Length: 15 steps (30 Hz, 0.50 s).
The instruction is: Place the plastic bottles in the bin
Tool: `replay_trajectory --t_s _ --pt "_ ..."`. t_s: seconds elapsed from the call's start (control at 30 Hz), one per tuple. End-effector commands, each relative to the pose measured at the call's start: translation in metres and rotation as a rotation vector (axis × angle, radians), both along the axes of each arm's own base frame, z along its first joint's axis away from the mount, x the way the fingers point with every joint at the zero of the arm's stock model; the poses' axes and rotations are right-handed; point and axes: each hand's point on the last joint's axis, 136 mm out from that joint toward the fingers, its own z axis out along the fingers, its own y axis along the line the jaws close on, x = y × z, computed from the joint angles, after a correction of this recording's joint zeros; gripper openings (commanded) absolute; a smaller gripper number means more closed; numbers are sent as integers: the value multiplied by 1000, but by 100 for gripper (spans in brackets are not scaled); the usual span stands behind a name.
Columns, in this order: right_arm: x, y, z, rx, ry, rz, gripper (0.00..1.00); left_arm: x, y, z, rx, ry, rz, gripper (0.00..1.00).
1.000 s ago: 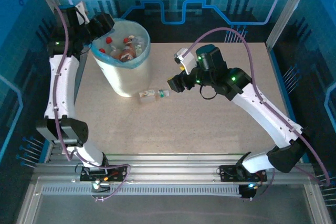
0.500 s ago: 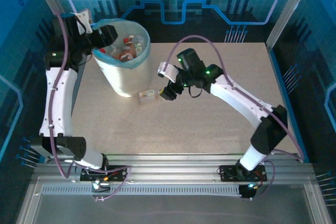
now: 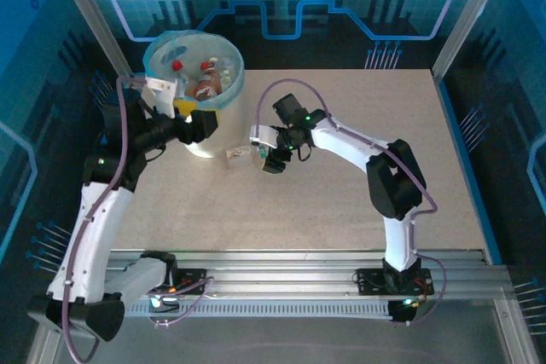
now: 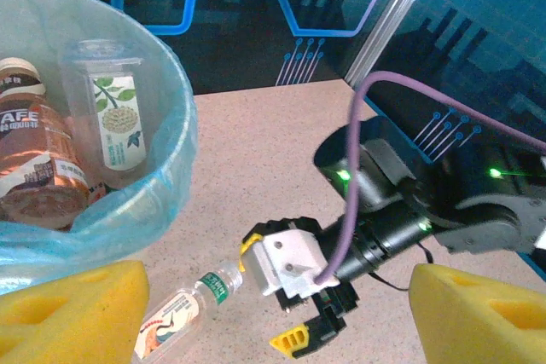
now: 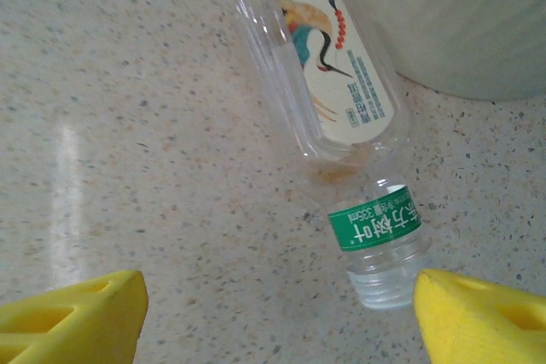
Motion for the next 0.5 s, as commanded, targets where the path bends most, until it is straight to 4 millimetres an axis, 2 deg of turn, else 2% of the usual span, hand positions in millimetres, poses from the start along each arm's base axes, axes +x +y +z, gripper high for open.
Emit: replay_trajectory --t_s 0.0,0.2,0.37,0.47 --pt "18 6 -7 -7 -65 42 82 -8 -3 4 27 -93 -33 81" --pt "33 12 -30 -22 -74 52 82 -16 0 4 23 -111 -12 81" --pt "37 14 -51 -53 -49 70 82 -19 5 6 28 -126 17 81" --pt "34 13 -61 -78 -23 88 78 -19 6 4 28 -119 22 82"
